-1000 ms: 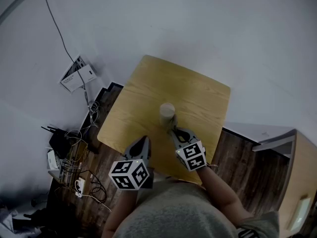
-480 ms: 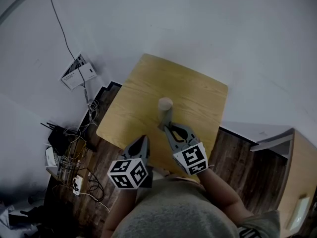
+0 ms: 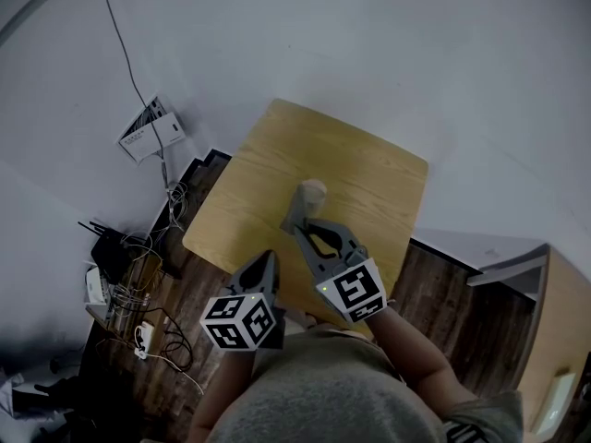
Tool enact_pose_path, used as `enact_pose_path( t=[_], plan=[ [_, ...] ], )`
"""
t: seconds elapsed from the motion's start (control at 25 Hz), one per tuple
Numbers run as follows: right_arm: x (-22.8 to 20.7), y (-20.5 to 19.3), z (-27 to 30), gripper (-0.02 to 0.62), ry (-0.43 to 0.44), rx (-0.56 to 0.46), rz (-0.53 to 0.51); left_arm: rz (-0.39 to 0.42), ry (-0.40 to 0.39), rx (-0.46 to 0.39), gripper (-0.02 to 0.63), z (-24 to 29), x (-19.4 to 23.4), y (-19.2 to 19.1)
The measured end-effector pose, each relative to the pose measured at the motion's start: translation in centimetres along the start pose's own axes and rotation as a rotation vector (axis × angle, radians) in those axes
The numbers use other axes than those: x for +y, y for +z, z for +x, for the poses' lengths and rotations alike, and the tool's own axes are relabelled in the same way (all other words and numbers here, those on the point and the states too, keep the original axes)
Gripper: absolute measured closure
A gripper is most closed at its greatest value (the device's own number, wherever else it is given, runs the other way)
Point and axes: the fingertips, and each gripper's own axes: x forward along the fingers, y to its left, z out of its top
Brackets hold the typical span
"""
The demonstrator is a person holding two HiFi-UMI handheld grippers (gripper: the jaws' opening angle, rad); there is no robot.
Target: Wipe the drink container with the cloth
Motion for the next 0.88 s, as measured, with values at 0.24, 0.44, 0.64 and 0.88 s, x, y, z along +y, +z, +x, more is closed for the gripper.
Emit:
enact_pose_path(
  t=[0.24,0.44,0.64,0.88],
  plan=[
    [-1.3,-0.3,2.0,0.583,0.005,0.019,-0.005,-0.004,0.010,-0.003,0.604,0.2,0.3,0.4],
    [-2.6,-2.0,3.2,0.583,-0.019,0.059,0.017,-0.008,0.021,-0.001,0.604,0.5,0.7,0.5],
    [-3.2,-4.1,3.6,0.583,-0.043,0.102,0.039,-0.007,0.023,0.005,0.604,0.8,0.9,0.6],
    [-3.7,-6.7,4.0,0.583,-0.062,0.151,0.079,-0.007,0.024,0.018,0.603,1.1,0.9,0.4]
  ],
)
